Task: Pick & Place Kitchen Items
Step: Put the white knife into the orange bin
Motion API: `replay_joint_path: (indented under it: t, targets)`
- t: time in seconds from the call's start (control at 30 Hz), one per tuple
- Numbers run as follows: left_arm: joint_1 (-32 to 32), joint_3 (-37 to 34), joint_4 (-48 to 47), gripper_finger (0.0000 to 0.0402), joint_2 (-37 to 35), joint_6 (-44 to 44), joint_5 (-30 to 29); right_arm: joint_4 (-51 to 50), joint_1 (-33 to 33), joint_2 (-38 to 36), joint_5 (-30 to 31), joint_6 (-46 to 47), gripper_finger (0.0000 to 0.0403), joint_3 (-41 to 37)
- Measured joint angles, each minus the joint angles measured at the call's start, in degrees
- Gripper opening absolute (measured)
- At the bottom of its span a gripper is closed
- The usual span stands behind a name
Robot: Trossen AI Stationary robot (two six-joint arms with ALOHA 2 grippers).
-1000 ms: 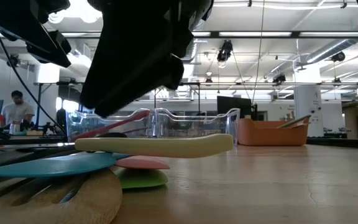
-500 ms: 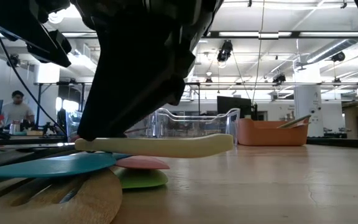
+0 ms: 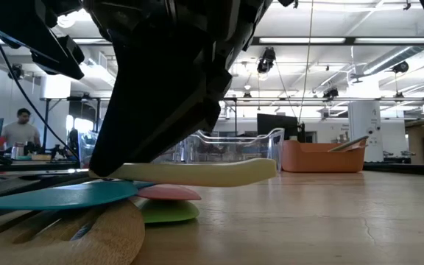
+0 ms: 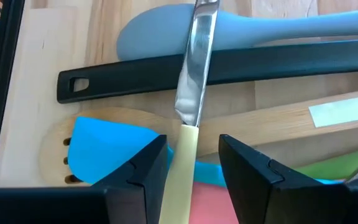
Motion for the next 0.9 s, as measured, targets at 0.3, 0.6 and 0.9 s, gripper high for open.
replay_joint_path:
  t: [0.3, 0.6, 0.9]
  targets:
    - [-0.02, 0.0, 0.02, 0.0197, 0.0, 0.0, 0.0, 1.35, -0.09, 0.0, 0.21, 0.67, 0.0132, -1.4]
    - [0.0, 0.0, 0.0, 0.0197, 0.0, 0.0, 0.0, 1.16, -0.57, 0.0, 1.58, 0.67, 0.0099, -1.54]
    - [0.0, 0.0, 0.0, 0.0197, 0.0, 0.0, 0.0, 1.03, -0.59, 0.0, 1.77, 0.78, 0.0033, -1.54]
